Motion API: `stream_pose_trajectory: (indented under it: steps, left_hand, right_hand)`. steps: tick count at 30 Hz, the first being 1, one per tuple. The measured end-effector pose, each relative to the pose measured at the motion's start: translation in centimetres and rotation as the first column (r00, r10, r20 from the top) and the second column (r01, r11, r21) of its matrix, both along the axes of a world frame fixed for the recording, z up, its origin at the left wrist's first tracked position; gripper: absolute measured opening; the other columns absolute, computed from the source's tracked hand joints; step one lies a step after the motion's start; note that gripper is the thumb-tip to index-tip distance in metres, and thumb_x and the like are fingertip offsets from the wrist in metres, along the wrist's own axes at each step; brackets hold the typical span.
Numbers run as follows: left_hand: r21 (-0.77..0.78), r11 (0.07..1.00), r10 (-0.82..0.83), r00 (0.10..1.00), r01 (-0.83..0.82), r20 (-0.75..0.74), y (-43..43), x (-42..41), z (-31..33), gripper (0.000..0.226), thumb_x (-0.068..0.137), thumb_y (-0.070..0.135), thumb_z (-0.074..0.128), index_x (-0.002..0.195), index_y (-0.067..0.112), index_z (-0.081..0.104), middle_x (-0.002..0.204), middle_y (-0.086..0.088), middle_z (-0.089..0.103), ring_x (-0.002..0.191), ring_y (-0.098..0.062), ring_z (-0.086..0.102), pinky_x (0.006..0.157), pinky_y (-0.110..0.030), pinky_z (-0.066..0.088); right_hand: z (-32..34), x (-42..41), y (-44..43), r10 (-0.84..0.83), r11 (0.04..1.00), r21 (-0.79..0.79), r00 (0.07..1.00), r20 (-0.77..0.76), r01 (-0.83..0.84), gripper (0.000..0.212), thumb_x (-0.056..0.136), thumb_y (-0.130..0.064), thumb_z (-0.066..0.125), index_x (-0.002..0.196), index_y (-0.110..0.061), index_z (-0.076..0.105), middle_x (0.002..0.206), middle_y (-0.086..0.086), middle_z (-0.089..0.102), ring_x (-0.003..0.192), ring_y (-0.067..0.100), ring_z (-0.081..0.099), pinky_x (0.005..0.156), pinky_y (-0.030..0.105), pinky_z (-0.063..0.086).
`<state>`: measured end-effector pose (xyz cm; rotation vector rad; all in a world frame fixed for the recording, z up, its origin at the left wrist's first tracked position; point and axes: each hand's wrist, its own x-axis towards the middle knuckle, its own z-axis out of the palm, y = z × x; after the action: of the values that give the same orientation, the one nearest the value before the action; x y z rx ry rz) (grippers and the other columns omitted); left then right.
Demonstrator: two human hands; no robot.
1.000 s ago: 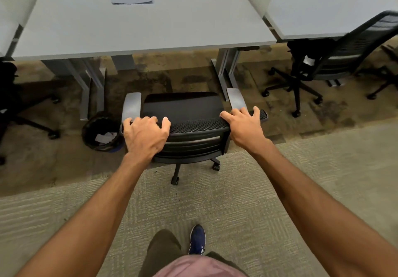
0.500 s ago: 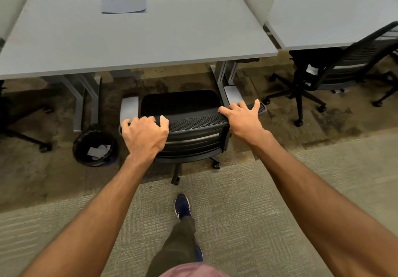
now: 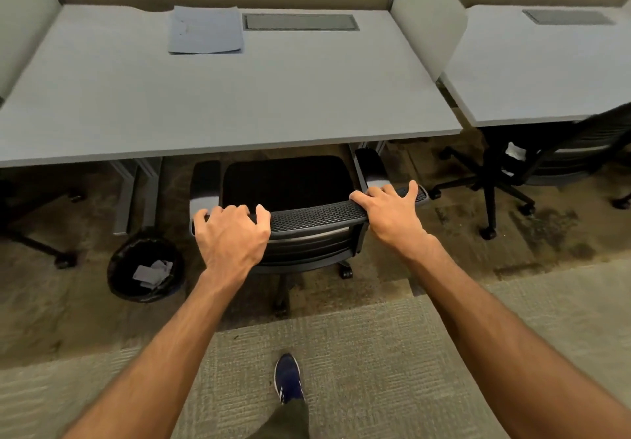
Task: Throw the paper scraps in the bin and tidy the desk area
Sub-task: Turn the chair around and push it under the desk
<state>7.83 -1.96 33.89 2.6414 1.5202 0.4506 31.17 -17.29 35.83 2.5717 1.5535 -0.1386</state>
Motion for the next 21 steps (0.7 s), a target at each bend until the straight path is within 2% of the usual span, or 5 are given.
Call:
stream_pose_trajectory:
  steps: [3, 9, 15, 21]
  left_hand:
    - [-0.006, 1.000, 0.001, 1.000, -0.001, 0.003, 2.1, 1.4, 0.2, 0.059, 0.095, 0.052, 0.034, 0.058, 0.019, 0.066, 0.056, 0.003, 0.057, 0.067, -0.019, 0.059, 0.097, -0.049, 0.042]
    - [-0.013, 1.000, 0.003, 1.000, -0.004, -0.018, 6.0, 3.8, 0.6, 0.059, 0.096, 0.054, 0.031, 0.058, 0.022, 0.063, 0.055, 0.005, 0.053, 0.067, -0.019, 0.058, 0.097, -0.051, 0.042]
    - [-0.021, 1.000, 0.021, 0.999, -0.022, -0.048, 9.7, 6.1, 0.7, 0.060, 0.095, 0.056, 0.028, 0.057, 0.023, 0.062, 0.054, 0.007, 0.049, 0.065, -0.017, 0.052, 0.099, -0.050, 0.040]
    - [-0.024, 0.999, 0.025, 0.996, -0.028, -0.090, 13.1, 8.0, 1.3, 0.060, 0.094, 0.055, 0.026, 0.053, 0.023, 0.056, 0.047, 0.012, 0.038, 0.061, -0.016, 0.048, 0.101, -0.050, 0.039]
  right_hand:
    - [0.1, 1.3, 2.1, 0.000, 1.000, -0.007, 1.000, -0.008, 0.000, 0.048, 0.093, -0.015, 0.057, 0.133, -0.037, 0.042, 0.125, 0.004, 0.059, 0.128, 0.033, 0.048, 0.107, 0.081, 0.011]
    - [0.7, 3.3, 5.8, 0.011, 1.000, 0.004, 1.000, -0.014, -0.011, 0.055, 0.091, -0.013, 0.059, 0.138, -0.035, 0.041, 0.128, 0.005, 0.057, 0.128, 0.032, 0.046, 0.107, 0.081, 0.011]
    - [0.9, 5.5, 9.4, 0.019, 1.000, 0.019, 1.000, -0.018, -0.019, 0.057, 0.090, -0.008, 0.054, 0.140, -0.033, 0.042, 0.128, 0.006, 0.058, 0.129, 0.032, 0.046, 0.108, 0.081, 0.010]
    - [1.1, 7.2, 12.7, 0.035, 0.999, 0.022, 0.998, -0.047, -0.034, 0.062, 0.077, -0.032, 0.059, 0.138, -0.033, 0.045, 0.123, 0.005, 0.061, 0.124, 0.032, 0.051, 0.108, 0.079, 0.016]
